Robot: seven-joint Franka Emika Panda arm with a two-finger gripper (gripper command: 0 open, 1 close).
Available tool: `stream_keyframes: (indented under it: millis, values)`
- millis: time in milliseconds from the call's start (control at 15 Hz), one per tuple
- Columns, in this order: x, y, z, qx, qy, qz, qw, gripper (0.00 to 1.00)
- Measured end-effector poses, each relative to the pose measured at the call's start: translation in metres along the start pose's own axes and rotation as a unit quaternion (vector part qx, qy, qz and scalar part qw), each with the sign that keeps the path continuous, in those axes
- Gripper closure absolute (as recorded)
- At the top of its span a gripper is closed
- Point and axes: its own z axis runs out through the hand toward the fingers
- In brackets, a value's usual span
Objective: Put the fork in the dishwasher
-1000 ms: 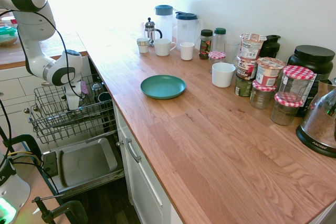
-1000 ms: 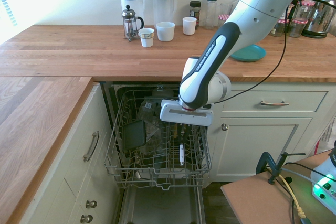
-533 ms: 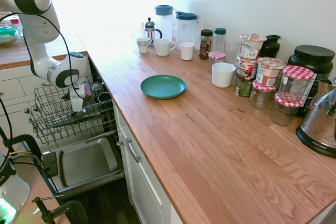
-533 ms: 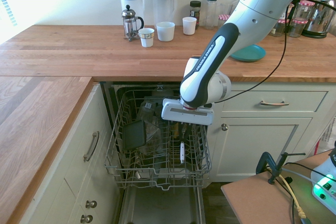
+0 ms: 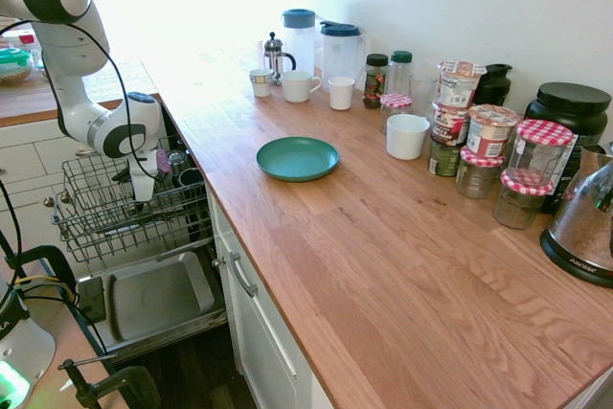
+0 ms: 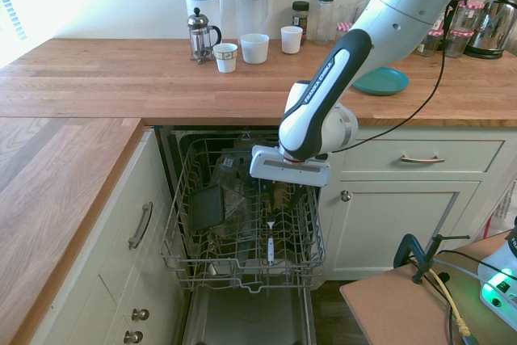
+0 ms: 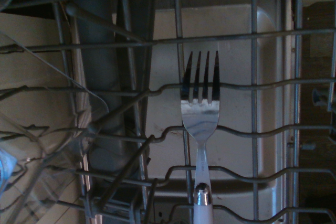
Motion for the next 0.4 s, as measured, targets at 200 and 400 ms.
stream_keyframes:
  millis: [200,400]
  values:
    - [-0.007,0.011,-0.044,0.023,0.013,-0.007,1.000,0.00]
    - [-0.016,0.030,-0.088,0.037,0.025,-0.005,0.999,0.00]
